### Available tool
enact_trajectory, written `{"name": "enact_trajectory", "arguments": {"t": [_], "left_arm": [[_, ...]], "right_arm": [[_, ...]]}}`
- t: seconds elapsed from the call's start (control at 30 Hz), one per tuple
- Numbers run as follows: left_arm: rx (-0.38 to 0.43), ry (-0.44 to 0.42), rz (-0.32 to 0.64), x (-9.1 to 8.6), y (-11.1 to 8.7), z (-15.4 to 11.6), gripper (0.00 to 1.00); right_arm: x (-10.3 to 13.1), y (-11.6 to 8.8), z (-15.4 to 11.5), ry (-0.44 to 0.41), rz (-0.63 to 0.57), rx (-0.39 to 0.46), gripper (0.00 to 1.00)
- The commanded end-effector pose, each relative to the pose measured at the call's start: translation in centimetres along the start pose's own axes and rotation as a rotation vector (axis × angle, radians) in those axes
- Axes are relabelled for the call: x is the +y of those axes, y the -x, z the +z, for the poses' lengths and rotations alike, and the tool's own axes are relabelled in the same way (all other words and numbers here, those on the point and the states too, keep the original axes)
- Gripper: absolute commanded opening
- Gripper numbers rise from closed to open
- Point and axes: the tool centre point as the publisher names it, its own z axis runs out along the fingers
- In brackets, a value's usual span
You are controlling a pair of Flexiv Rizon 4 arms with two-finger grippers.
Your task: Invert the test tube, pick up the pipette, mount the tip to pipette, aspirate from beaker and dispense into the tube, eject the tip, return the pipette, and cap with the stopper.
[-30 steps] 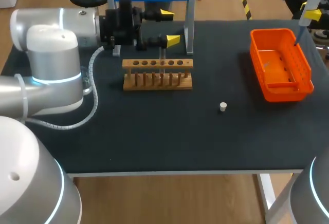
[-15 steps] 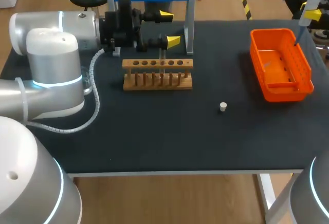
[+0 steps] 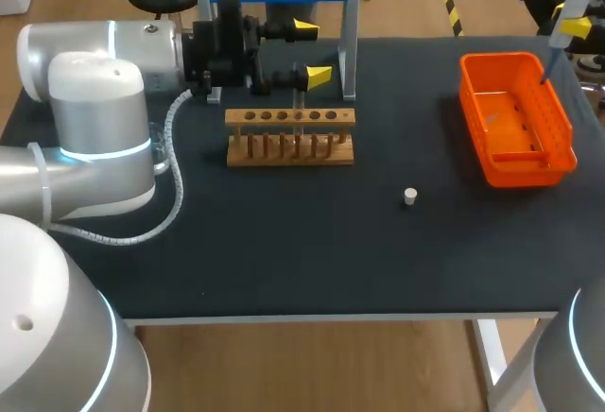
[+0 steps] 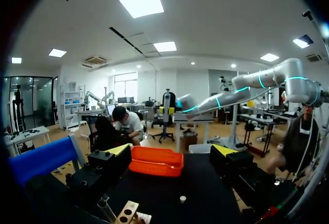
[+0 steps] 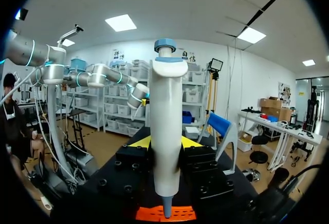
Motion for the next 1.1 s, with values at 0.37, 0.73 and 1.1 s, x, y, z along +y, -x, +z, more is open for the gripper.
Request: {"name": "enact_trajectory", "arguments": {"t": [0.37, 0.73, 1.1], "left_arm": [[-0.004, -0.002, 0.001, 0.0, -0.1, 0.0, 1.00], [-0.046, -0.025, 0.001, 0.3, -0.9, -0.8, 1.00], [-0.072, -0.052, -0.004, 0.7, -1.3, -1.6, 1.00]], "right_arm": [[1.6, -4.9, 9.2, -0.049, -0.027, -0.028, 0.00], [1.7, -6.1, 16.2, -0.003, 0.001, 0.043, 0.00], [0.6, -6.4, 19.5, -0.002, 0.001, 0.040, 0.00]]}}
